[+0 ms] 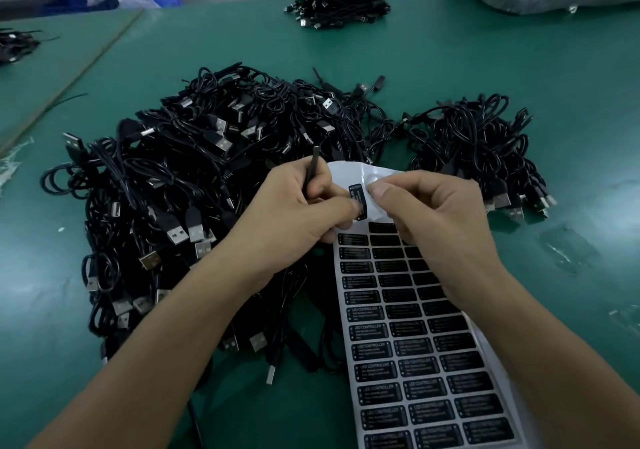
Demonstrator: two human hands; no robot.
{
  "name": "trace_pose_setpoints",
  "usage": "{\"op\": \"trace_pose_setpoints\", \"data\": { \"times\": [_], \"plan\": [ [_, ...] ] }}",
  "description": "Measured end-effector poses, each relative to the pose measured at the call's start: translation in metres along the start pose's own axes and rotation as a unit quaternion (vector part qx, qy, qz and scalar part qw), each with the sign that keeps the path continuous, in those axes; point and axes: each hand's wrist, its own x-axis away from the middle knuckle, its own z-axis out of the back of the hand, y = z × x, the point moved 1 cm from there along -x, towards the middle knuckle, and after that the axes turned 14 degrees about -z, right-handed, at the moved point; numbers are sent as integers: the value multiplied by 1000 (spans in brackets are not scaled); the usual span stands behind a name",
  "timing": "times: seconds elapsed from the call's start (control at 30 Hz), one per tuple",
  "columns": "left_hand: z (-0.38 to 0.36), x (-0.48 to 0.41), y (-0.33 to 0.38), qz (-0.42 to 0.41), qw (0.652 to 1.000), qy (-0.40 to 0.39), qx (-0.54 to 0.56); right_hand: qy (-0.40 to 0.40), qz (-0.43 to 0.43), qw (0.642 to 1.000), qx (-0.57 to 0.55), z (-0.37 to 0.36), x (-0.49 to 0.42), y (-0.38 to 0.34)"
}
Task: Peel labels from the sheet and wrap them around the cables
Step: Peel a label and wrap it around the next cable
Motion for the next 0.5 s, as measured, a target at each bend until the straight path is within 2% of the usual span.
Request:
{"op": "trace_pose_setpoints", "data": {
  "times": [0.23, 0.5],
  "plan": [
    [-2, 1, 2, -15, 999, -29, -22, -49, -17, 999, 7, 1, 3, -6],
    [-4, 1, 0, 65, 998, 9, -6, 32, -7, 999, -6, 0, 2, -6]
  ]
}}
